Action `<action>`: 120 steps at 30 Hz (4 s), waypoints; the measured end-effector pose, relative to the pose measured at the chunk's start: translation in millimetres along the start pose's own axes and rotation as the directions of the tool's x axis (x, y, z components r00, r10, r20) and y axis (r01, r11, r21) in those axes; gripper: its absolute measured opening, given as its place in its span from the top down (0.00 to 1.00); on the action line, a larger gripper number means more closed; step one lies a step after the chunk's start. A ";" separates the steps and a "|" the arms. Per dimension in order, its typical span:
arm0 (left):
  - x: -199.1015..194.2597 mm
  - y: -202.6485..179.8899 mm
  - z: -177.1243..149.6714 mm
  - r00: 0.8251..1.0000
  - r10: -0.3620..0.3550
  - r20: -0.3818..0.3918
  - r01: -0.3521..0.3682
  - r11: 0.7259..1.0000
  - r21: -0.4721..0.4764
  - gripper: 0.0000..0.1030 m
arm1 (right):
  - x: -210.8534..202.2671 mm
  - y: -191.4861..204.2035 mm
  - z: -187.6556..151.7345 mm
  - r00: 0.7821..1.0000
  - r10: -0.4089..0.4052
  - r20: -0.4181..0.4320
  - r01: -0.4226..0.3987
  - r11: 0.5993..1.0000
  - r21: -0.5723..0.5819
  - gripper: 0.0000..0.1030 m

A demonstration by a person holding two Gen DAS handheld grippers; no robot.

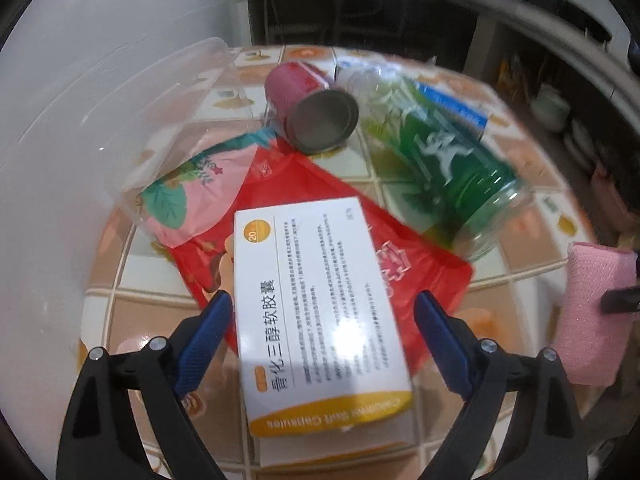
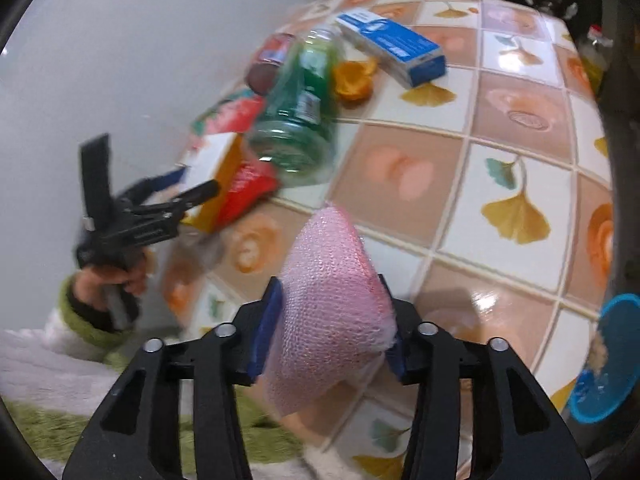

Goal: Collect trash
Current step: 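Lift the medicine box with the left gripper while the right gripper grasps the pink sponge, then raise the pink sponge with the right gripper while the left gripper holds the box, then carry the medicine box and pink sponge over the blue wastebasket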

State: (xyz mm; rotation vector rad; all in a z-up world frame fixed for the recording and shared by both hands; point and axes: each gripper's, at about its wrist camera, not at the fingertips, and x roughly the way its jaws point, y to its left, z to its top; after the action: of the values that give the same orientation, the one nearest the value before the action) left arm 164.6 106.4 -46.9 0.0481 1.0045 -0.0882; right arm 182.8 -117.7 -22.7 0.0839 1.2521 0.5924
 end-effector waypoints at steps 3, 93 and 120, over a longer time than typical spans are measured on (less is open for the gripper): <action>5.4 2.3 -0.4 1.000 0.019 -0.012 -0.019 1.000 0.013 0.16 | -2.2 7.3 3.7 0.992 -0.115 0.044 0.117 0.992 -0.045 0.24; -6.8 6.5 -15.0 0.992 -0.127 -0.011 0.126 0.991 -0.051 0.31 | 46.0 40.7 -23.2 0.940 -0.335 0.061 0.330 0.940 0.084 0.22; -70.8 -57.8 17.1 0.966 -0.245 0.082 0.239 0.968 0.075 0.31 | -37.0 -3.6 -47.5 0.932 -0.220 0.288 0.150 0.958 0.246 0.24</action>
State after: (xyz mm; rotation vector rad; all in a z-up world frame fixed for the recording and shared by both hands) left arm 135.7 51.2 22.1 -0.0201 0.9134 -0.3437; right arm 134.1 -150.1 -7.7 0.2337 0.9979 0.2595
